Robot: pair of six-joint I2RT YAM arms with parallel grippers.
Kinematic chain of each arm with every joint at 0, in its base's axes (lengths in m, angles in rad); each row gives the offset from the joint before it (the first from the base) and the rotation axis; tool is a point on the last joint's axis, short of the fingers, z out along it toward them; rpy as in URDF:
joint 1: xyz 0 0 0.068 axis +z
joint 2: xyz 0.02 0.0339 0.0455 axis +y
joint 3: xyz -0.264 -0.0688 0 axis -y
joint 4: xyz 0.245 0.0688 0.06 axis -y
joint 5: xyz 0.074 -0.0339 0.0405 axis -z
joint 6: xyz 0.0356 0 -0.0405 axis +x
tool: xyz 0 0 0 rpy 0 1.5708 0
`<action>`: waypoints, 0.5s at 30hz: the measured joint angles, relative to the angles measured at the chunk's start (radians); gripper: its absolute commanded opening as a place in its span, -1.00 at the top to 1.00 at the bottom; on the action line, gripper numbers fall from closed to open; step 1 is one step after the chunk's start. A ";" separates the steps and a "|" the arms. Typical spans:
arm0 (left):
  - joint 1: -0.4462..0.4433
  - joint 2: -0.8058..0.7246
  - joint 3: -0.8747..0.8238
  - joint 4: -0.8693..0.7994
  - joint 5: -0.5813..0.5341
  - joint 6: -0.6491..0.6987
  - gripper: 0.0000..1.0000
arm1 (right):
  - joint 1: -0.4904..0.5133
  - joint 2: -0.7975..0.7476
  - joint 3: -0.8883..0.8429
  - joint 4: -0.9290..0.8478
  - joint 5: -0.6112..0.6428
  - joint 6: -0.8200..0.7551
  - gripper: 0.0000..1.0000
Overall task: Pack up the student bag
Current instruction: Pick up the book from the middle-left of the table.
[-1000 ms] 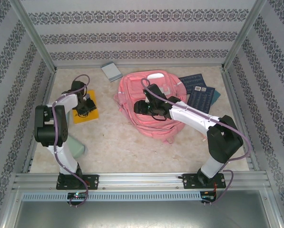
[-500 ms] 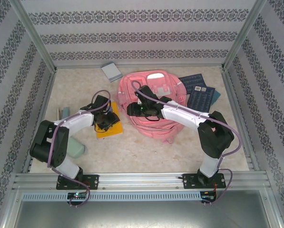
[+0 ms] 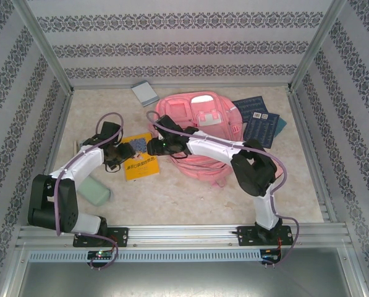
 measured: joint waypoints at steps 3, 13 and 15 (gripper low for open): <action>0.042 0.000 -0.049 0.021 0.038 0.026 -0.30 | 0.001 0.050 0.023 -0.009 0.000 0.000 0.12; 0.061 0.057 -0.093 0.116 0.153 0.068 -0.24 | 0.004 0.182 0.099 -0.045 0.011 -0.018 0.12; 0.063 0.072 -0.102 0.130 0.171 0.071 -0.23 | 0.008 0.193 0.105 -0.045 0.012 -0.020 0.13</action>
